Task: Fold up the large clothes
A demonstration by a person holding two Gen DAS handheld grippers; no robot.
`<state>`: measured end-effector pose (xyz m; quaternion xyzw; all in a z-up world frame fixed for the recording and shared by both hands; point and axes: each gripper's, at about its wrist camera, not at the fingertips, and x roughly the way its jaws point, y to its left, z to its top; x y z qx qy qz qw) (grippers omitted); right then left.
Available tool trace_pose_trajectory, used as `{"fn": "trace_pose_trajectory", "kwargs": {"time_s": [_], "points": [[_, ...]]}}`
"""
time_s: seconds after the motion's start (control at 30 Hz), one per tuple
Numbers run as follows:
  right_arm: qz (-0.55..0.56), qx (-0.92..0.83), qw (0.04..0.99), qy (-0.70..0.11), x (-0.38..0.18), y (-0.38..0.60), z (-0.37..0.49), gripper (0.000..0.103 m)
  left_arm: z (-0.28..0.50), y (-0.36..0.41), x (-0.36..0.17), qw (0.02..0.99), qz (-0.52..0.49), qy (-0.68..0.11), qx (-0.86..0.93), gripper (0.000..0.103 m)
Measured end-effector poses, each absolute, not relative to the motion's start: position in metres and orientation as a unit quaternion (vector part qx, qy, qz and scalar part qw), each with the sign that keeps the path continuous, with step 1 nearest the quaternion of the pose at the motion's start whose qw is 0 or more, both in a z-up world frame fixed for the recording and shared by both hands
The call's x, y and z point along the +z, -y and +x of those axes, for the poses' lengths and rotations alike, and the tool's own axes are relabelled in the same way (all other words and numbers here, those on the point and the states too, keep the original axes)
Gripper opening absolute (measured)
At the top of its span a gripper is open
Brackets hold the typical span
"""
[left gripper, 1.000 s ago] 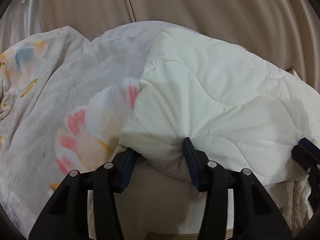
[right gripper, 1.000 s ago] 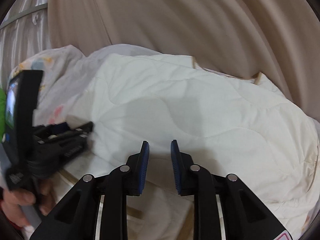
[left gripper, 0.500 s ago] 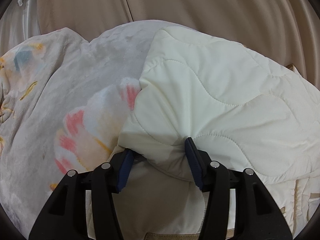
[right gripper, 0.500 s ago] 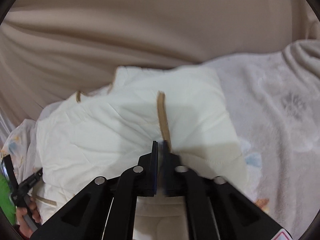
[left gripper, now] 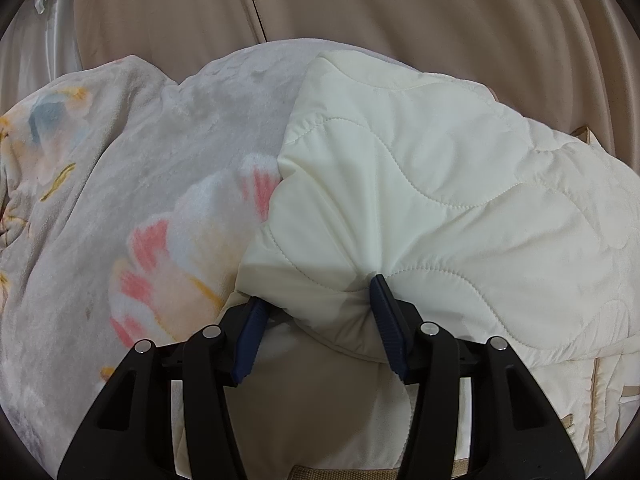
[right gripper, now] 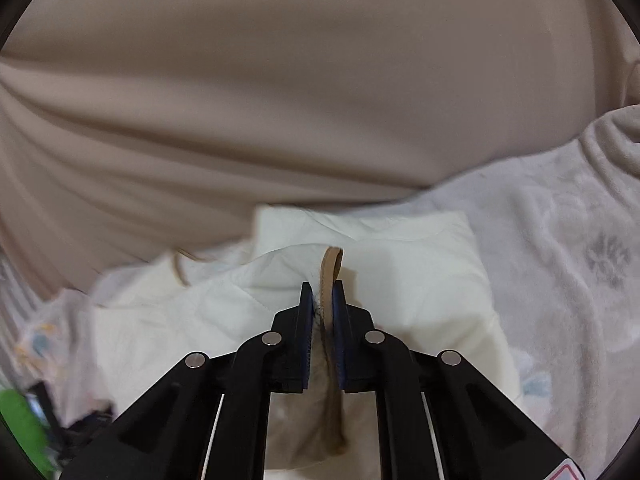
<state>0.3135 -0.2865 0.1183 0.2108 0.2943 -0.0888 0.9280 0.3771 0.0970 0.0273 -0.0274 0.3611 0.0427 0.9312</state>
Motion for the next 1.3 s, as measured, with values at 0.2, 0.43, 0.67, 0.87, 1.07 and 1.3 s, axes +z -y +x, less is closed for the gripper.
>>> {"fn": "trace_pose_trajectory", "kwargs": {"time_s": [0.2, 0.43, 0.67, 0.87, 1.07, 1.3], "points": [[0.177, -0.112, 0.923, -0.323, 0.096, 0.288, 0.311, 0.011, 0.377, -0.097, 0.027, 0.931, -0.025, -0.361, 0.043, 0.05], [0.144, -0.069, 0.948, -0.276, 0.139, 0.248, 0.271, 0.022, 0.377, -0.095, 0.026, 0.931, -0.014, -0.361, 0.048, 0.05], [0.006, 0.049, 0.941, -0.334, 0.105, 0.126, 0.294, 0.019, 0.375, -0.094, 0.027, 0.931, -0.018, -0.361, 0.046, 0.05], [0.017, 0.0, 0.939, -0.345, 0.085, 0.165, 0.285, 0.008, 0.377, -0.096, 0.027, 0.931, -0.023, -0.362, 0.043, 0.05], [0.122, -0.069, 0.927, -0.349, 0.071, 0.268, 0.251, 0.0, 0.377, -0.097, 0.028, 0.931, -0.027, -0.363, 0.042, 0.051], [0.139, -0.112, 0.921, -0.347, 0.085, 0.296, 0.151, 0.024, 0.36, -0.12, 0.034, 0.926, -0.084, -0.368, 0.017, 0.069]]}}
